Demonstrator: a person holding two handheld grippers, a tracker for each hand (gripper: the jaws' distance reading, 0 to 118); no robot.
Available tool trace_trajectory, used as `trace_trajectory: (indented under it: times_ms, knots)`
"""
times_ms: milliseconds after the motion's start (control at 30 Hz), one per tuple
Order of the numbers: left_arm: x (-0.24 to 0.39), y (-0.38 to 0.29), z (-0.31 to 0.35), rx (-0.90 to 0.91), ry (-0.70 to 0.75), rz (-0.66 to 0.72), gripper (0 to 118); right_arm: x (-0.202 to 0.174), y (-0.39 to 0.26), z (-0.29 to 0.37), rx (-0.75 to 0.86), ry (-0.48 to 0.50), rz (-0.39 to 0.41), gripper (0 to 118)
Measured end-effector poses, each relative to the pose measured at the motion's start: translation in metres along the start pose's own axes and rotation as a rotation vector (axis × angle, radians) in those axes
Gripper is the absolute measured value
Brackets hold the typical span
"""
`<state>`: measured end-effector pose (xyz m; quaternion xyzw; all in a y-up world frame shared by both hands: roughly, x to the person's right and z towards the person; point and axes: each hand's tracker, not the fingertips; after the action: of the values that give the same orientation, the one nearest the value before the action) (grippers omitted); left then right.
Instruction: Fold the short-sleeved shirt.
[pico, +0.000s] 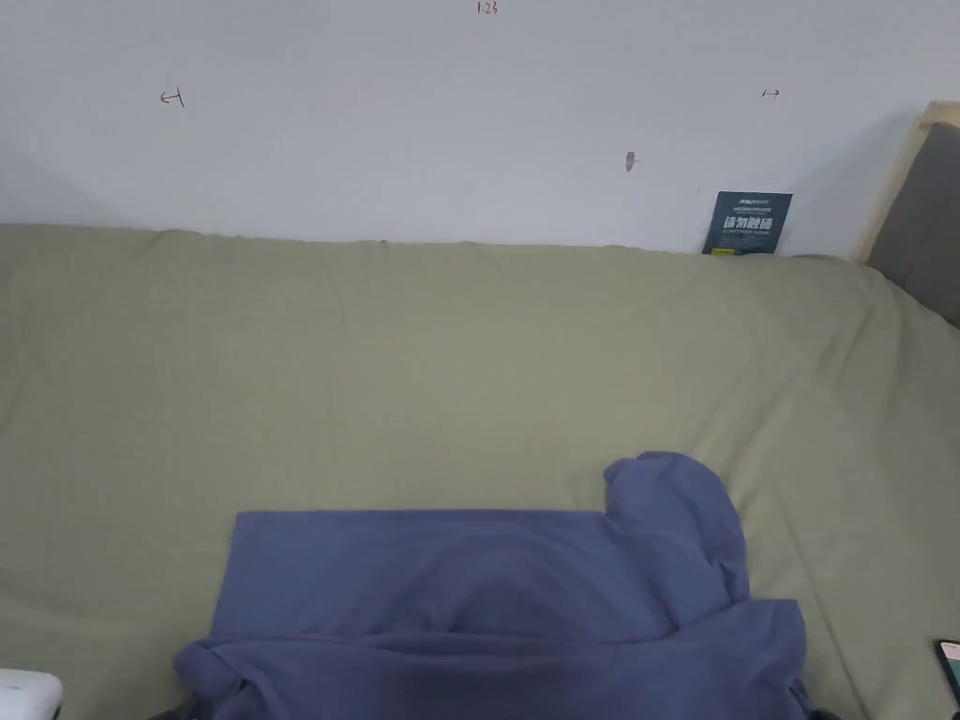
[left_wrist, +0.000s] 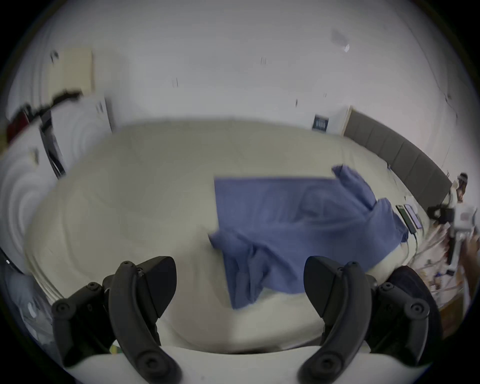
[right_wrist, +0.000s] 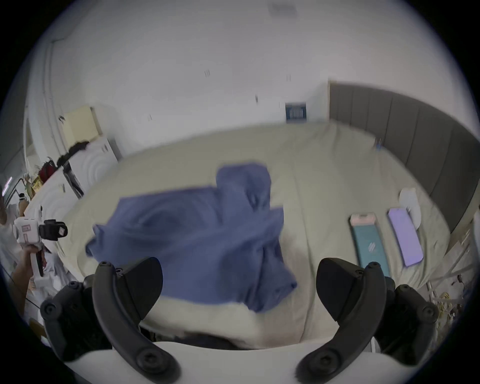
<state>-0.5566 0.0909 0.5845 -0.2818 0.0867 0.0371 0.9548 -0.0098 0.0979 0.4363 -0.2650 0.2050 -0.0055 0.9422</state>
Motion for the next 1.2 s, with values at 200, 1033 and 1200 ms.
trace_trajectory:
  times_ms: [200, 1033, 1200]
  knots:
    - [0.038, 0.018, 0.053, 0.318, 0.080, 0.006, 93, -0.044, 0.023, 0.042, 0.290, -0.079, 0.074, 112]
    - [-0.033, 0.105, -0.280, -0.349, -0.010, 0.047, 23, -0.048, 0.047, -0.017, 0.226, -0.087, 0.148, 5]
    - [-0.032, 0.106, -0.311, -0.372, 0.085, -0.011, 113, -0.041, 0.046, -0.034, 0.194, -0.094, 0.124, 5]
